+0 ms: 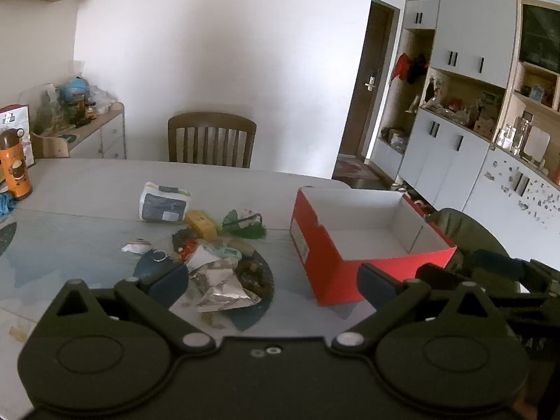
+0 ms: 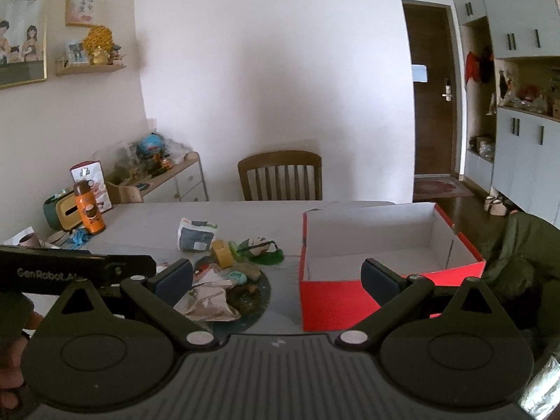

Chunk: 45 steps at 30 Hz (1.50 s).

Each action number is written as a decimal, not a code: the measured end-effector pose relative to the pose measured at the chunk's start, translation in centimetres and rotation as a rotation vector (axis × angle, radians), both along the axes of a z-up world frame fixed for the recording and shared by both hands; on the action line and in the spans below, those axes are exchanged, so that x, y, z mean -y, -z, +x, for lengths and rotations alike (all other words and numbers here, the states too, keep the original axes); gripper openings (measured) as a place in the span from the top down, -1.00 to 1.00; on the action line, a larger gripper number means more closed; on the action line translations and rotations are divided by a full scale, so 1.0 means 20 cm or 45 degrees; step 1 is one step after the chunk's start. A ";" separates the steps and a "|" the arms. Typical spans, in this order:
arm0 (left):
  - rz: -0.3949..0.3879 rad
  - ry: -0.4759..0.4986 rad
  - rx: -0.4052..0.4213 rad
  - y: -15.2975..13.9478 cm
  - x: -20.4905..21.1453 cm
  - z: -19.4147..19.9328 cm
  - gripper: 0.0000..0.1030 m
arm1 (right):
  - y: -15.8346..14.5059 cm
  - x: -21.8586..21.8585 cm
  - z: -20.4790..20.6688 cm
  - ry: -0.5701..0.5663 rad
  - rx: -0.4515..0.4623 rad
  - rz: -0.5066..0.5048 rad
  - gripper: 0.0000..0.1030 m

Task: Organize objects
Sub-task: 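Move both tools toward the cluttered items on the table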

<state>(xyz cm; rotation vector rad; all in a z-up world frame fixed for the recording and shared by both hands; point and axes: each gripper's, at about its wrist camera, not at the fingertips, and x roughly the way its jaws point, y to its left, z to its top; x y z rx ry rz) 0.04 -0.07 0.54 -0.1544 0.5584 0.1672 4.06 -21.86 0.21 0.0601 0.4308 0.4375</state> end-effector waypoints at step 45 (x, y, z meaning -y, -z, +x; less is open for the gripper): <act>0.097 -0.397 -0.294 0.60 -1.23 0.64 -0.95 | 0.40 -0.92 0.64 -0.079 -0.331 -0.292 -0.97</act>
